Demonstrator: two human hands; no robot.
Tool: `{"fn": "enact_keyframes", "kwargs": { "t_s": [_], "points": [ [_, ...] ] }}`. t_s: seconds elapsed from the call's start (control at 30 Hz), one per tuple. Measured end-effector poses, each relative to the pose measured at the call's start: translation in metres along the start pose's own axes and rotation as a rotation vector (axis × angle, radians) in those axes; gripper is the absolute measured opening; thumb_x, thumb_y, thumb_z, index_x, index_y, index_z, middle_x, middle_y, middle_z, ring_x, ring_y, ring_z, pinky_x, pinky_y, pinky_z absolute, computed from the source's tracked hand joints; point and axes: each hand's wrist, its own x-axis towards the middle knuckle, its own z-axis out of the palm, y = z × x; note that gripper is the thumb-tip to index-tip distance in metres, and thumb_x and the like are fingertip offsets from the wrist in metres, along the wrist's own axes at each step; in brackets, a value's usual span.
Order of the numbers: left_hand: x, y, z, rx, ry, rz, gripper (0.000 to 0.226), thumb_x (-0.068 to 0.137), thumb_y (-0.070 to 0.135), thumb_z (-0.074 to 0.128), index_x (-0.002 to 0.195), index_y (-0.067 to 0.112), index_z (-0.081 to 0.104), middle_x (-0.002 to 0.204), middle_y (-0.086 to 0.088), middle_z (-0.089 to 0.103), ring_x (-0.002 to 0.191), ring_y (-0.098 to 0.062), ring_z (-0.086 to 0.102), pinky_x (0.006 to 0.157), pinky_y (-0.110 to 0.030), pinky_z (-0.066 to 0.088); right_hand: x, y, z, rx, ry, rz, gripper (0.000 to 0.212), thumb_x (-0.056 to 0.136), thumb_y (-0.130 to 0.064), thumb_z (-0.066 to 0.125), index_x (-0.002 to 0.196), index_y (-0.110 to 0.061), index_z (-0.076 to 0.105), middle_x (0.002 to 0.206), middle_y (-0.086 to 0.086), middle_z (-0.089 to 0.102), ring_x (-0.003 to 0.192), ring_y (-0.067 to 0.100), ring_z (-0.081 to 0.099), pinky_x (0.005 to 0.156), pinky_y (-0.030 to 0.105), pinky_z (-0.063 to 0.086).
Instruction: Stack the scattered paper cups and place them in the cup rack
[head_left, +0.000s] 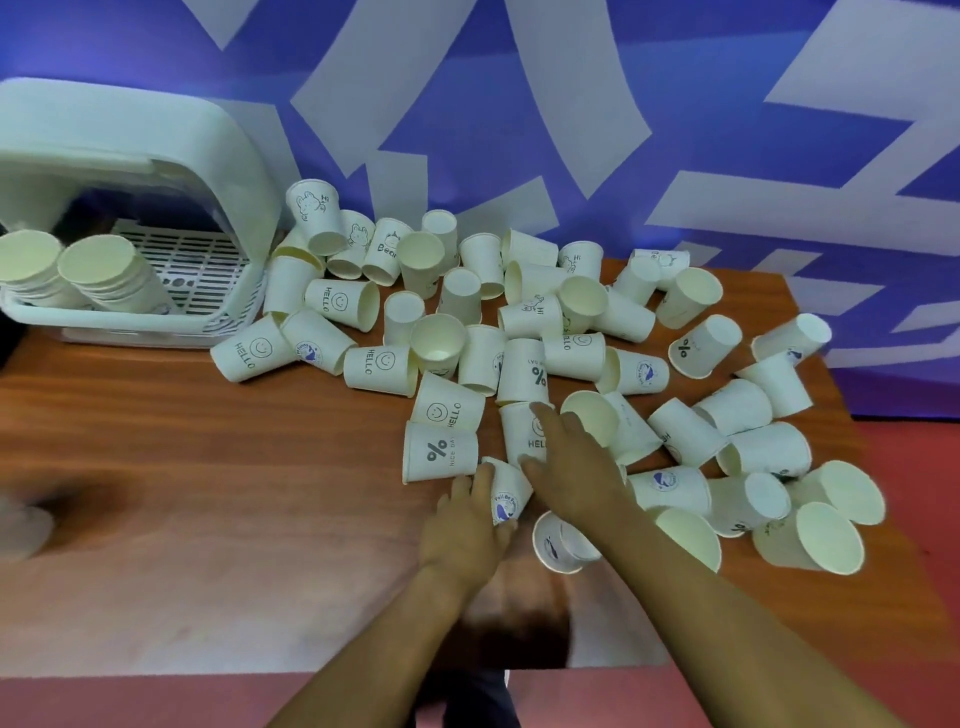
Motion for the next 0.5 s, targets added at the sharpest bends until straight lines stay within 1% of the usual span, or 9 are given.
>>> {"fn": "enact_keyframes", "kwargs": {
  "t_s": [0.1,0.17,0.2,0.27,0.37,0.43,0.5],
  "points": [
    [-0.004,-0.005,0.001,-0.114,-0.009,-0.011,0.081,0.083,0.034,0.060,0.148,0.027,0.012,0.135,-0.003,0.036,0.113,-0.025,0.050,0.090,-0.038,0.048,0.010,-0.003,0.006,-0.018,-0.012,-0.007,0.064,0.092,-0.033,0.052,0.146,-0.019,0.021,0.137,0.015,0.037,0.112,0.031,0.053,0.087,0.041,0.049],
    [-0.009,-0.012,-0.001,-0.120,-0.046,-0.016,0.088,0.081,0.033,0.061,0.150,0.031,0.005,0.135,-0.002,0.034,0.115,-0.025,0.050,0.091,-0.036,0.047,0.015,-0.005,0.009,-0.033,-0.014,0.002,0.063,0.092,-0.032,0.053,0.145,-0.017,0.024,0.137,0.016,0.036,0.113,0.032,0.053,0.089,0.040,0.048],
    [-0.011,-0.016,-0.002,-0.098,-0.064,-0.015,0.089,0.081,0.035,0.061,0.150,0.032,0.005,0.135,-0.003,0.034,0.115,-0.025,0.050,0.091,-0.035,0.047,0.017,-0.005,0.010,-0.043,-0.015,0.010,0.061,0.091,-0.032,0.053,0.143,-0.016,0.026,0.136,0.017,0.036,0.112,0.032,0.053,0.089,0.040,0.047],
    [-0.016,-0.023,-0.004,-0.065,-0.089,-0.014,0.087,0.080,0.037,0.061,0.149,0.031,0.008,0.135,-0.002,0.034,0.115,-0.024,0.051,0.089,-0.033,0.048,0.019,-0.005,0.012,-0.062,-0.015,0.018,0.060,0.090,-0.034,0.055,0.141,-0.016,0.029,0.134,0.016,0.036,0.110,0.033,0.053,0.087,0.039,0.046],
    [-0.022,-0.034,-0.009,-0.095,-0.086,-0.023,0.085,0.076,0.035,0.064,0.145,0.028,0.015,0.134,0.001,0.035,0.113,-0.021,0.052,0.086,-0.032,0.049,0.022,-0.007,0.015,-0.116,-0.006,0.014,0.062,0.088,-0.037,0.057,0.140,-0.016,0.029,0.130,0.015,0.036,0.104,0.032,0.054,0.082,0.037,0.046],
    [-0.024,-0.041,-0.012,-0.129,-0.071,-0.027,0.086,0.073,0.033,0.068,0.143,0.026,0.018,0.136,0.004,0.035,0.114,-0.019,0.051,0.087,-0.033,0.049,0.026,-0.011,0.019,-0.139,0.003,0.009,0.063,0.086,-0.040,0.059,0.138,-0.017,0.031,0.128,0.014,0.035,0.101,0.031,0.054,0.080,0.035,0.047],
    [-0.025,-0.047,-0.016,-0.168,-0.062,-0.028,0.086,0.072,0.030,0.070,0.141,0.026,0.019,0.138,0.006,0.036,0.114,-0.017,0.051,0.088,-0.031,0.049,0.029,-0.015,0.022,-0.163,0.016,0.013,0.063,0.084,-0.042,0.061,0.135,-0.017,0.033,0.126,0.013,0.034,0.100,0.030,0.053,0.079,0.034,0.047]
  ]
}}
